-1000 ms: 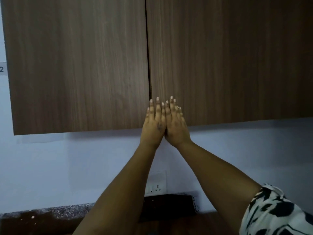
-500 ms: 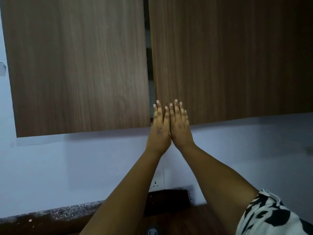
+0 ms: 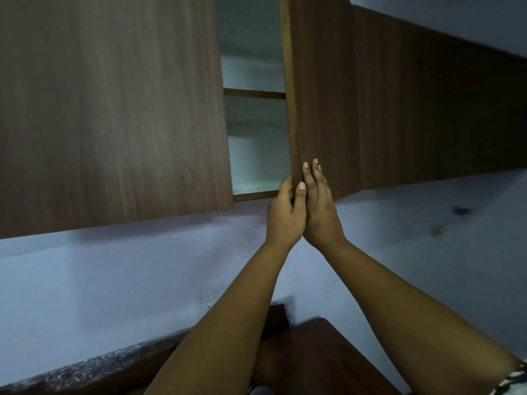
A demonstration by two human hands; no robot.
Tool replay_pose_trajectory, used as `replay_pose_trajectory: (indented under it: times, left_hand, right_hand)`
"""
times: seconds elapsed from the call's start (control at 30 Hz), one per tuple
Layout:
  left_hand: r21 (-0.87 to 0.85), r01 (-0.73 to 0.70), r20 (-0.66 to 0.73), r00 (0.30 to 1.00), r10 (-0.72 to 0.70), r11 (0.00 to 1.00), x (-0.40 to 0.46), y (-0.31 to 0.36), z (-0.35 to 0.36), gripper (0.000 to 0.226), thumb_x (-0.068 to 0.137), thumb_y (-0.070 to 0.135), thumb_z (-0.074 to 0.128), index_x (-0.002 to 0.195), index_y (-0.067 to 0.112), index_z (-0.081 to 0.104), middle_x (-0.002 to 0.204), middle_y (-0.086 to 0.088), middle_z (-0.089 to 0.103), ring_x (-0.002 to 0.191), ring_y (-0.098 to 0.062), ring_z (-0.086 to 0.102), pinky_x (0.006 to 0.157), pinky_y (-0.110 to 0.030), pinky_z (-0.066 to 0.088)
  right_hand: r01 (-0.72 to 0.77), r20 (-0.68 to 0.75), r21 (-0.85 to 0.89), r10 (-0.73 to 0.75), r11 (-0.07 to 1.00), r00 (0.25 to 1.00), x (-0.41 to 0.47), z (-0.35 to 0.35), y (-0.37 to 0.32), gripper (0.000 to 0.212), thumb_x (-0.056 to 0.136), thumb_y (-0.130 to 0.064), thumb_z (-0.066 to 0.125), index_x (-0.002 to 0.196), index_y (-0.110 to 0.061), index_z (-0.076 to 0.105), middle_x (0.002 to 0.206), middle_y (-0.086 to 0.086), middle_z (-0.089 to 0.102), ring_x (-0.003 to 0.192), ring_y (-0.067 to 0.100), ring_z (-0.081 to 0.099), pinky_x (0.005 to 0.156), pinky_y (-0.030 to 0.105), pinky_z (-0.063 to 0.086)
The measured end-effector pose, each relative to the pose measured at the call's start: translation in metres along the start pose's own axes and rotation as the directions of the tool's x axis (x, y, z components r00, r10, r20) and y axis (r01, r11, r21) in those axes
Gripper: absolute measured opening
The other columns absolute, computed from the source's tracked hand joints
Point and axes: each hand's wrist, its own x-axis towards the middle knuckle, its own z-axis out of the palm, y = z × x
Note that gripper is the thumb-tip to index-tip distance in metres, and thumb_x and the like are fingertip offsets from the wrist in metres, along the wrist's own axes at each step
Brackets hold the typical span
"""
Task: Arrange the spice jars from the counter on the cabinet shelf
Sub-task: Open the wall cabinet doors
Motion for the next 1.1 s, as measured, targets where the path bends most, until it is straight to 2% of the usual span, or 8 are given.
replay_pose_trajectory:
  times: [0.2,0.4,0.47,0.57,0.7,0.87,1.0,1.1]
  left_hand:
    - [0.013,-0.129,-0.046,0.991,0.129,0.992,-0.006,0.022,0.032,0.019,0.102,0.028,0.042,0.104,0.018,0.058,0.076,0.015,0.063,0.068,0.002,0.062,0.058,-0.01,0.044]
    - [0.013,-0.27,-0.071,0.96,0.27,0.963,-0.007,0.047,0.068,0.017,0.099,0.022,0.045,0.1,0.012,0.058,0.084,-0.001,0.068,0.073,-0.016,0.065,0.063,-0.032,0.054]
    - [0.015,-0.309,-0.073,0.948,0.309,0.951,-0.008,0.052,0.083,0.019,0.098,0.022,0.045,0.099,0.01,0.059,0.086,-0.002,0.068,0.074,-0.015,0.064,0.065,-0.031,0.054]
    - [0.036,-0.359,-0.075,0.93,0.361,0.933,-0.008,0.059,0.108,0.022,0.097,0.028,0.045,0.094,0.011,0.059,0.085,0.0,0.064,0.072,-0.005,0.057,0.063,-0.011,0.045]
    - [0.081,-0.402,-0.05,0.912,0.406,0.912,-0.011,0.075,0.145,0.026,0.096,0.035,0.041,0.096,0.014,0.056,0.085,0.001,0.059,0.071,-0.006,0.055,0.059,-0.009,0.041]
    - [0.045,-0.393,-0.054,0.917,0.395,0.919,-0.02,0.095,0.188,0.034,0.096,0.04,0.044,0.106,0.012,0.06,0.091,-0.004,0.058,0.077,-0.014,0.059,0.063,-0.022,0.049]
    - [0.039,-0.4,-0.057,0.914,0.402,0.916,-0.019,0.107,0.221,0.028,0.094,0.032,0.057,0.109,0.009,0.062,0.098,-0.008,0.057,0.08,-0.017,0.06,0.068,-0.024,0.05]
    - [0.039,-0.435,-0.027,0.9,0.436,0.9,-0.018,0.116,0.247,0.034,0.094,0.03,0.058,0.122,0.01,0.06,0.116,-0.007,0.059,0.102,-0.017,0.059,0.085,-0.019,0.045]
  right_hand:
    - [-0.026,-0.056,0.061,0.029,0.998,0.998,-0.01,-0.053,-0.004,0.07,0.096,-0.022,0.055,0.155,-0.026,0.018,0.162,0.005,0.016,0.148,0.018,0.022,0.111,0.036,0.039]
    - [0.009,-0.084,-0.104,-0.018,0.994,0.996,-0.018,-0.094,0.022,0.067,0.095,-0.029,0.052,0.155,-0.022,0.022,0.16,0.005,0.024,0.142,0.003,0.023,0.102,0.012,0.03]
    - [0.006,-0.108,-0.135,-0.021,0.991,0.994,-0.021,-0.108,0.033,0.066,0.096,-0.025,0.052,0.154,-0.026,0.02,0.157,0.003,0.032,0.143,0.009,0.029,0.102,0.021,0.039]
    - [0.016,-0.158,-0.101,-0.032,0.995,0.987,-0.025,-0.131,0.047,0.067,0.096,-0.019,0.058,0.153,-0.027,0.024,0.146,0.001,0.047,0.132,0.015,0.047,0.096,0.033,0.051]
    - [-0.028,-0.195,-0.068,0.014,0.997,0.981,-0.032,-0.166,0.065,0.062,0.095,-0.035,0.051,0.152,-0.021,0.029,0.131,-0.017,0.051,0.113,0.0,0.053,0.089,0.0,0.039]
    - [-0.061,-0.207,-0.07,0.045,0.996,0.977,-0.037,-0.201,0.095,0.064,0.096,-0.028,0.052,0.153,-0.017,0.026,0.149,-0.016,0.035,0.128,-0.02,0.036,0.098,0.001,0.035]
    - [-0.109,-0.256,-0.063,0.09,0.992,0.963,-0.044,-0.216,0.118,0.068,0.096,-0.018,0.056,0.153,-0.017,0.02,0.149,-0.024,0.031,0.115,0.0,0.058,0.089,0.01,0.046]
    - [-0.181,-0.288,-0.08,0.151,0.98,0.946,-0.047,-0.229,0.134,0.067,0.098,-0.016,0.055,0.153,-0.022,0.018,0.151,0.001,0.042,0.105,0.031,0.065,0.087,0.019,0.048]
